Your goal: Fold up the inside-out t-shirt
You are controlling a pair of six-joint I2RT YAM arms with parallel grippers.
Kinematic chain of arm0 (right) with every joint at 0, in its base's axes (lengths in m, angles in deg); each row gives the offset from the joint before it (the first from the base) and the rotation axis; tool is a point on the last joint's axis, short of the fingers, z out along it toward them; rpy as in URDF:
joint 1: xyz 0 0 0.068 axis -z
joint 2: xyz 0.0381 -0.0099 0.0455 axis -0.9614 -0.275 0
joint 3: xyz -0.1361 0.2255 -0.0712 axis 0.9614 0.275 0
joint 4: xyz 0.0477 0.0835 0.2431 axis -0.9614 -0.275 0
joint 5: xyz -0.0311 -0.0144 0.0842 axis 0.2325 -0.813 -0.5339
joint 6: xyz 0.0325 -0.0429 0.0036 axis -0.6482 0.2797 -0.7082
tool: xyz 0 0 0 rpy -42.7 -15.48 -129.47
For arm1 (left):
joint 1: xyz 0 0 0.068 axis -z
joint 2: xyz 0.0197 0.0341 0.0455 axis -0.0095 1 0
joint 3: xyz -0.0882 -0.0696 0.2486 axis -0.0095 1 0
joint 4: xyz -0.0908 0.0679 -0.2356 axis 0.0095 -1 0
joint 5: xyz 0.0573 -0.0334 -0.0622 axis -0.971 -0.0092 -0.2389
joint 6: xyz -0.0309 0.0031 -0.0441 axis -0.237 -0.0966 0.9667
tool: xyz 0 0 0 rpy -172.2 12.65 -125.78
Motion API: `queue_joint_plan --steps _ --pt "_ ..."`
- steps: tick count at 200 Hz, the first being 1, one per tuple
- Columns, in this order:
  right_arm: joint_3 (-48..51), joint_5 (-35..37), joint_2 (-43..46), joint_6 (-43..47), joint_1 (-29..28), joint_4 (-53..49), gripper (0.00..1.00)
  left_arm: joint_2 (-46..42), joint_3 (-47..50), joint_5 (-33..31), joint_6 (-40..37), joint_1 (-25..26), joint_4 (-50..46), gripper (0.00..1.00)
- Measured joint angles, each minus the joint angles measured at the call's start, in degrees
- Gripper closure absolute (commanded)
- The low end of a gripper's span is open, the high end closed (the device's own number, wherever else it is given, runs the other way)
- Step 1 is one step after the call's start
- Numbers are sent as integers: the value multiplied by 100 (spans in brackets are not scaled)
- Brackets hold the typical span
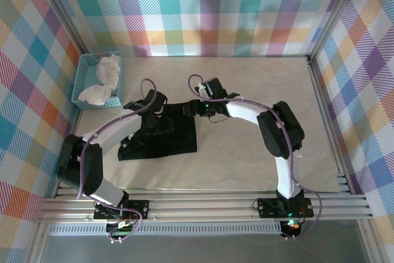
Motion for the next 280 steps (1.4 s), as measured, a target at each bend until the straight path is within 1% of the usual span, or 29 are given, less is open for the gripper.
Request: queue_joint_plan --steps 13,37,48,74,92,123,138,145,156,168,179,190,219,233,247,264,274,280 --pt "-286 96 -273 -63 0 -59 50 7 37 63 -11 0 142 65" --pt "-745 240 -658 -153 0 -203 73 -15 129 203 -109 46 420 82" --pt "-929 295 -772 -103 0 -262 80 -66 197 269 -144 81 538 88" --pt "-1226 328 -868 -37 7 -343 91 -284 420 507 -330 328 925 90" --pt "-1394 190 -868 4 24 -343 94 -428 529 651 -468 625 1211 90" --pt "-1600 -291 -868 83 105 -317 93 -575 640 859 -715 1040 1716 89" --pt "-1674 -557 -868 81 173 -339 89 -579 717 920 -809 1165 1976 85" --pt "-1757 -660 -881 83 216 -420 86 -564 758 964 -866 1202 2081 83" --pt "-2013 -785 -975 94 291 -614 80 -476 791 1034 -931 1237 2247 77" --pt "-2430 -863 -1189 120 385 -807 76 -299 791 1117 -975 1281 2455 68" --pt "-2706 -922 -1370 129 466 -946 72 -81 789 1217 -935 1325 2662 65" --pt "-2946 -966 -1598 131 564 -1130 68 166 785 1338 -911 1368 2841 57" --pt "-3180 -1047 -1974 232 817 -1644 64 614 695 1659 -802 1471 3032 45" --pt "-3064 -1040 -1923 363 918 -1840 60 566 673 1740 -802 1504 3029 39" --pt "-2715 -984 -1652 516 1016 -1910 56 258 671 1690 -885 1502 2922 31" --pt "-1930 -890 -942 649 1137 -1917 53 -468 695 1438 -905 1381 2752 22" --pt "-1346 -907 -391 686 1169 -1847 53 -966 723 1285 -850 1222 2660 21" --pt "-1014 -935 -61 684 1169 -1749 52 -1283 756 1196 -763 1008 2625 21"
